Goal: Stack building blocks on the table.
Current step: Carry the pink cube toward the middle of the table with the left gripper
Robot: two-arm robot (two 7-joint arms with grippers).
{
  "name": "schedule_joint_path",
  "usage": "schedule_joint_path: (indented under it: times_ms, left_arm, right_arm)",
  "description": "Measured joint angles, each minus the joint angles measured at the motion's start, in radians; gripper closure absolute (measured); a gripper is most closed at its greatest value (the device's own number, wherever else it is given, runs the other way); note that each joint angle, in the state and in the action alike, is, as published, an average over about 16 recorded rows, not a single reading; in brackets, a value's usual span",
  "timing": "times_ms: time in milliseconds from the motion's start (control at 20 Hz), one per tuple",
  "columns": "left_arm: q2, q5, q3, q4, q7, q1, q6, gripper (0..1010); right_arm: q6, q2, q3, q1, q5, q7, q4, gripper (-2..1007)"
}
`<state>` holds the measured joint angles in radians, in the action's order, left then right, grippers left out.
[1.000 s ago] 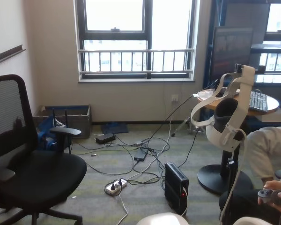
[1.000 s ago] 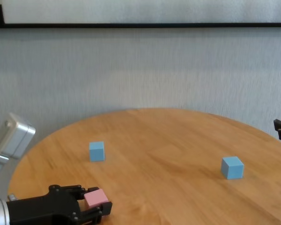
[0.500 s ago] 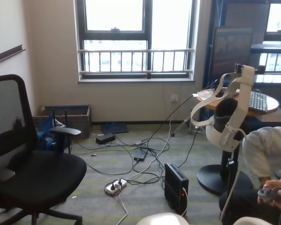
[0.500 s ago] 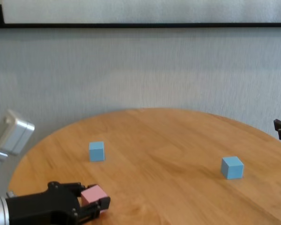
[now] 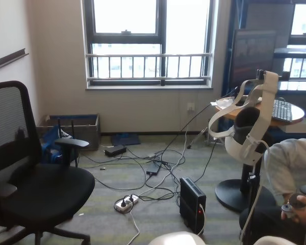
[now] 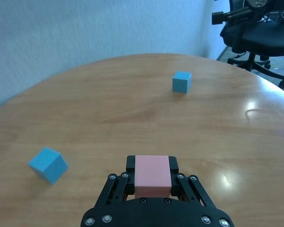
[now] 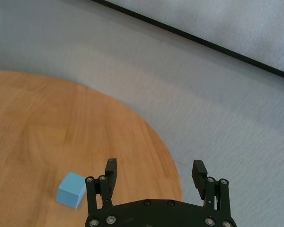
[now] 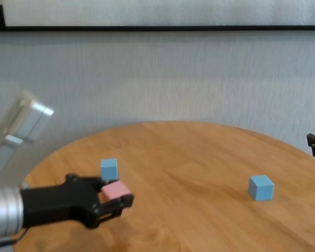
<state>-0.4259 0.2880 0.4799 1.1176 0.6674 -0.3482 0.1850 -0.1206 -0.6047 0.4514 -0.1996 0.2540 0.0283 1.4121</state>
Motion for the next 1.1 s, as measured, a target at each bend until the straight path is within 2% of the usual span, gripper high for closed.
schedule_joint_path:
  times_ms: [250,600,1100]
  left_arm:
    - [0.024,-0.016,0.022,-0.023,0.011,-0.051,-0.012,606]
    - [0.071,-0.026,0.057,-0.082,0.030,-0.118,-0.022,606]
    - [0.145,-0.030,0.101,-0.189,0.058,-0.183,-0.008,606]
  right_arm:
    - [0.000,0.000,0.000,0.000,0.000,0.000,0.000,5]
    - [0.000,0.000,0.000,0.000,0.000,0.000,0.000,5]
    - [0.000,0.000,0.000,0.000,0.000,0.000,0.000,5]
